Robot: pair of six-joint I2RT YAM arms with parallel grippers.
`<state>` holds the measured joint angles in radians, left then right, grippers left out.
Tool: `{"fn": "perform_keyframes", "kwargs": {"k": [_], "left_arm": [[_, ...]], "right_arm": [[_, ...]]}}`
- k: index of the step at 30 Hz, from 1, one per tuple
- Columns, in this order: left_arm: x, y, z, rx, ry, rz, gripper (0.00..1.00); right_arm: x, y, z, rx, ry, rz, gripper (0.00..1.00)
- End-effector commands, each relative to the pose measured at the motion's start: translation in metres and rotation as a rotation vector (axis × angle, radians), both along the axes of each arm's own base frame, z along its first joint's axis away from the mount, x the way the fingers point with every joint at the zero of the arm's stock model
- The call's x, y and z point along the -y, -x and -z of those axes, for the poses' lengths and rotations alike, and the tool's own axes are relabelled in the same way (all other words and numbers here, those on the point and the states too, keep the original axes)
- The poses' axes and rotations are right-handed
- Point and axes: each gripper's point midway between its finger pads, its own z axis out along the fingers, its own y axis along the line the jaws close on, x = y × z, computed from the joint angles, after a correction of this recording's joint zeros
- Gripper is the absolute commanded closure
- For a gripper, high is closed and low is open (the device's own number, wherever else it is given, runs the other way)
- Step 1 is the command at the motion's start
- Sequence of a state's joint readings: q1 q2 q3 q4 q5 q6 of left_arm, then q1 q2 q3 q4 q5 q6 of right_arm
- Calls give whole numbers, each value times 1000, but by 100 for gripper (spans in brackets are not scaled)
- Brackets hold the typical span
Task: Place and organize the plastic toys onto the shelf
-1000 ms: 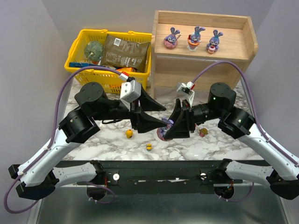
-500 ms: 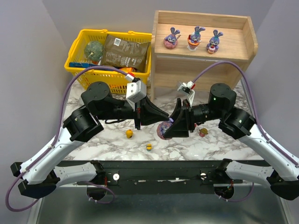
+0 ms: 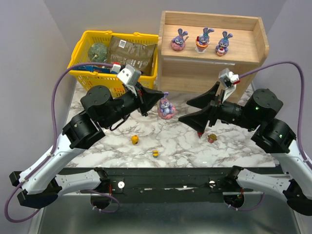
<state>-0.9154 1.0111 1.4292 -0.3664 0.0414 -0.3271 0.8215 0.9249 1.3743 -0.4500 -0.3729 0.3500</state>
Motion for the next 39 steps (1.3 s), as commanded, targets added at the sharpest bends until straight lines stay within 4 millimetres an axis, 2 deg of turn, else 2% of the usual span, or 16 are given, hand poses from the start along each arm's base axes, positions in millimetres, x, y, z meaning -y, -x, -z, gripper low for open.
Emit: {"fn": "perform_keyframes", "kwargs": {"k": [1,2,3,5,10,12,20,32,35,36,38,39], "left_arm": [[-23,-31,-29,-24,74,-221,100],[-23,-33,-29,-34,71,-234,100],[-23,-34,-31,-38,68,-239,100],[-20,-38,-28,-51,54,-249,100],[-20,-41,-29,-59,41,-263,100],[-22,-41,-30,-62,39,-271,100],[-17,-40,-32,-56,21,-244,100],[-12,-42,-27,-62,17,-238,100],[-11,-40,-27,-59,20,-229,100],[-13,-41,-27,-59,22,-235,100],[-14,-41,-28,-58,23,-238,100],[-14,-40,-28,-58,23,-235,100]], "right_arm": [[12,-38,-15,102,36,216,0],[9,-40,-17,114,49,221,0],[1,-50,-10,107,87,244,0],[-2,-57,-15,135,123,274,0],[-18,-80,-11,162,191,341,0],[-25,-81,-14,169,190,331,0],[-40,-92,-2,180,245,329,0],[-59,-98,12,135,250,312,11],[-62,-101,15,117,248,325,18],[-63,-103,17,104,249,331,33],[-64,-104,20,92,253,334,44],[-64,-104,22,91,256,337,56]]}}
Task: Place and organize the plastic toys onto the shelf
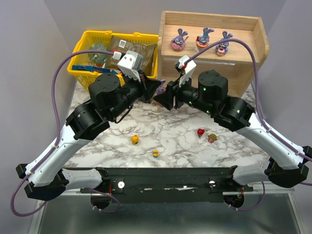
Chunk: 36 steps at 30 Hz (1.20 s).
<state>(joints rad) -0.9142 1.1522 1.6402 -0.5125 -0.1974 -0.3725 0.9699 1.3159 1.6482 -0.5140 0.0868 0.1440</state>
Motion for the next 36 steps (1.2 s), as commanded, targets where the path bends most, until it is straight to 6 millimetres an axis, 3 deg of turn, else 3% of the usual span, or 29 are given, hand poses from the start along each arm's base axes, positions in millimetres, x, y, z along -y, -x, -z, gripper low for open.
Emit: {"fn": "perform_keyframes", "kwargs": {"k": [1,3,5,6,8,11,12,15,18,19,22,30,36], "left_arm": [[-3,4,-15,31,49,6,100],[-2,6,-15,37,43,21,99],[-2,8,-16,42,42,32,94],[-2,7,-16,43,41,30,91],[-3,8,-17,47,43,27,89],[-4,7,-18,51,44,21,65],[-6,6,-18,52,46,10,49],[-13,3,-17,43,49,-29,22],[-39,-11,-10,0,57,-197,7],[-53,-17,-10,-8,64,-281,5],[-66,-18,-4,-24,65,-333,2],[-54,-13,18,-71,40,-273,1],[-43,-12,32,-106,1,-228,1]], "right_arm": [[1,-8,-4,-6,-20,49,64],[1,-9,-3,-11,-16,54,83],[2,-8,-5,-9,-22,54,94],[2,-8,-6,-9,-24,56,99],[3,-7,-9,-10,-31,59,99],[6,-7,-9,-17,-31,74,99],[9,-9,-11,-19,-35,91,99],[23,-16,-9,-28,-6,174,99],[52,-28,-9,-16,52,317,99],[63,-29,-11,-16,80,350,99],[99,-40,-13,-23,130,467,99],[201,-40,-78,91,59,728,99],[262,-37,-99,148,62,912,99]]}}
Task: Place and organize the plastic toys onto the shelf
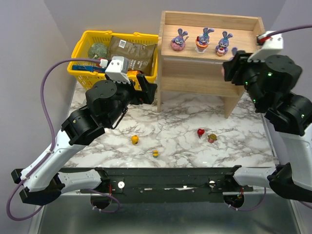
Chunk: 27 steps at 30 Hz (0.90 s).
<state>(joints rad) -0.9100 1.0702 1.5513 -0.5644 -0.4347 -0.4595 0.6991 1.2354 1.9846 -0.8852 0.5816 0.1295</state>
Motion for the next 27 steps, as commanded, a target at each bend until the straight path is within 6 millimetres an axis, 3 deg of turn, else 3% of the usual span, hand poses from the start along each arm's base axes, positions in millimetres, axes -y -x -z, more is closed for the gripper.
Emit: {"fn": "perform_keyframes", "kwargs": {"k": [1,6,10,16,21,27], "left_arm": [[8,1,11,-41,-19,33,1],[20,1,21,-70,-51,78,1],[26,0,30,-98,-69,98,1],[18,-1,42,-148,-74,77,1],[15,-1,49,-168,-71,82,1],[17,-6,58,-194,-76,91,1]], "right_arm": [[56,8,-22,53,36,173,99],[81,-5,-31,65,53,247,99],[81,-25,-21,29,47,235,99],[77,-51,-8,-10,7,200,99],[91,-67,3,-48,16,231,99],[94,-83,13,-84,29,178,99]]}}
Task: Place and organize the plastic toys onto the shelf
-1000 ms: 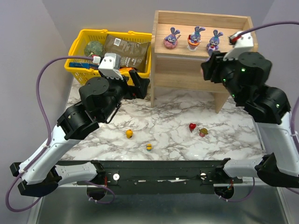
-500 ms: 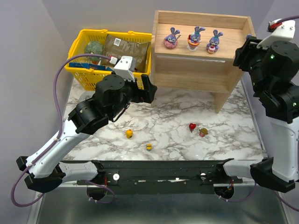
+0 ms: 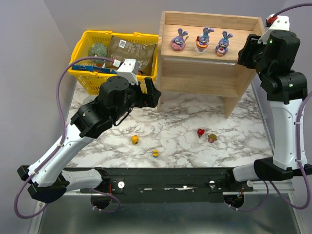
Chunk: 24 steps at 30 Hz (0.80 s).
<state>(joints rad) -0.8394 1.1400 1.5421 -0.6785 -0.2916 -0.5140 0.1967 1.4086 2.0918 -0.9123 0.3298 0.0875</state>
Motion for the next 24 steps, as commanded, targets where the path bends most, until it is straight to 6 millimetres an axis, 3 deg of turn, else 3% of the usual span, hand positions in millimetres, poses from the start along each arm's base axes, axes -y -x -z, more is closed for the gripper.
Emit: {"fn": "perform_keyframes", "kwargs": {"k": [1,14,24], "left_arm": [[2,3,7,-30,7,33,1],[10,-7,15,-62,-3,64,1],[9,-11,20,-81,-10,67,1]], "right_arm": [[-6,-5,-8,15,-17,-93,99],[4,-29,5,-40,-51,-152,99],[-3,-47,17,-75,-39,-203,88]]}}
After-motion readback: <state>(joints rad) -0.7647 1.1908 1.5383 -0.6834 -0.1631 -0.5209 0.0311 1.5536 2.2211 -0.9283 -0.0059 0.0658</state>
